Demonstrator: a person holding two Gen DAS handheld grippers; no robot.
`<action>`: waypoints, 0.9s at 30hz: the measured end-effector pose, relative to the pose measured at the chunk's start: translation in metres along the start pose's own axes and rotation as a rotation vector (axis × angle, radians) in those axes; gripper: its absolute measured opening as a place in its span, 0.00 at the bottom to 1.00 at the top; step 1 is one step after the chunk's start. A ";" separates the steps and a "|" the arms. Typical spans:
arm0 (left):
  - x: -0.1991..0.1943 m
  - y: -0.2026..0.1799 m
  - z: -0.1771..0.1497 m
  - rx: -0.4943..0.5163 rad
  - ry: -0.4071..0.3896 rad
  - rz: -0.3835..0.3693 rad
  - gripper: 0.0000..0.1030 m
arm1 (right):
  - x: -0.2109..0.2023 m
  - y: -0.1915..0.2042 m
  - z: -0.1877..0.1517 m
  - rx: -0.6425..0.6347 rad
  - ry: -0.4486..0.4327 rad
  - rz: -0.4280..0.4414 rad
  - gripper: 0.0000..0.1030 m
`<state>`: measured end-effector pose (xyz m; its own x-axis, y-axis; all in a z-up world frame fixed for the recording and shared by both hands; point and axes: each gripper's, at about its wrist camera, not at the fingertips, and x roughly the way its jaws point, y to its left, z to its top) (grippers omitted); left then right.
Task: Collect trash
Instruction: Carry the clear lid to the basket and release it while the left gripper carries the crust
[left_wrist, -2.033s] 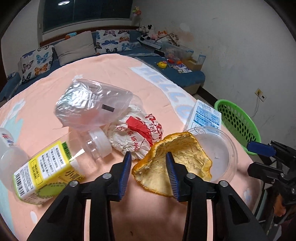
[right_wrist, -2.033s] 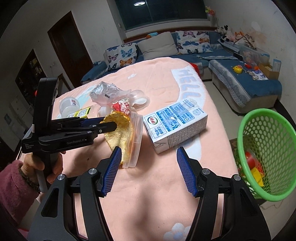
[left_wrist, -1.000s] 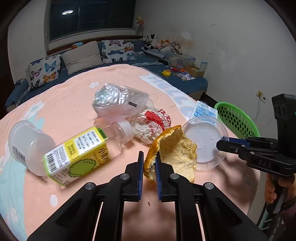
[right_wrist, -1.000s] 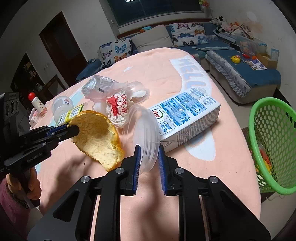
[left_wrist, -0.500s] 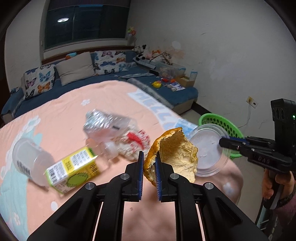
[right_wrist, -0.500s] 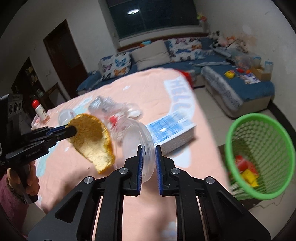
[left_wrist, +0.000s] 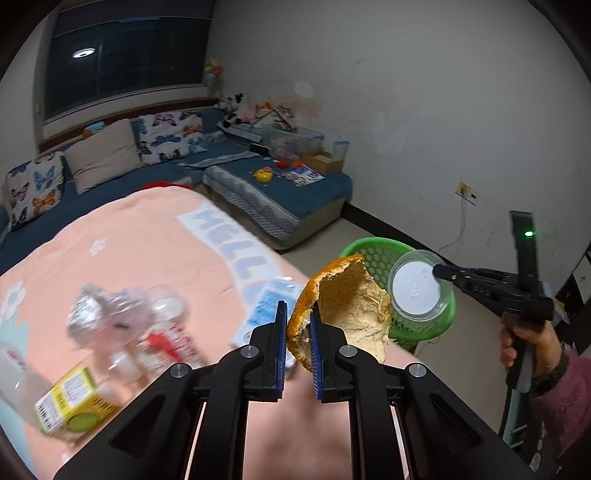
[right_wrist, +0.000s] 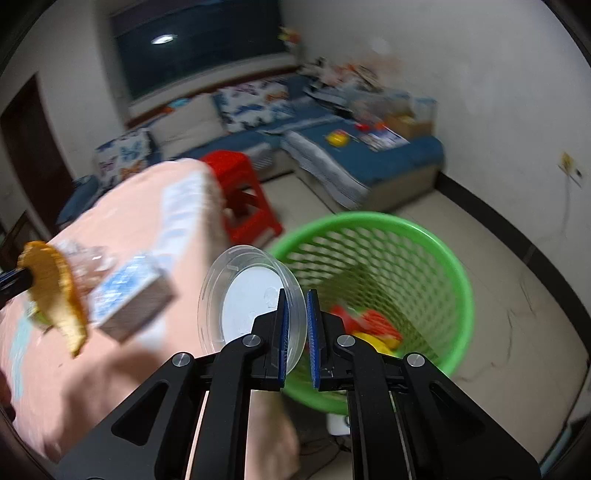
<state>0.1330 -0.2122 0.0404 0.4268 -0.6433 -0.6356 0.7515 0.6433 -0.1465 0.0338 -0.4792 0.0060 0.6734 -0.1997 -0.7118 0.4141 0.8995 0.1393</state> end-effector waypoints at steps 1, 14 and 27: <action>0.005 -0.005 0.003 0.006 0.005 -0.007 0.11 | 0.005 -0.007 -0.001 0.011 0.009 -0.022 0.10; 0.080 -0.063 0.039 0.099 0.074 -0.062 0.11 | 0.055 -0.066 -0.023 0.100 0.134 -0.136 0.15; 0.144 -0.111 0.047 0.136 0.149 -0.079 0.11 | 0.048 -0.084 -0.024 0.119 0.108 -0.123 0.46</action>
<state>0.1349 -0.3956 0.0006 0.2923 -0.6150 -0.7323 0.8451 0.5246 -0.1032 0.0166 -0.5554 -0.0559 0.5462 -0.2569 -0.7973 0.5633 0.8171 0.1226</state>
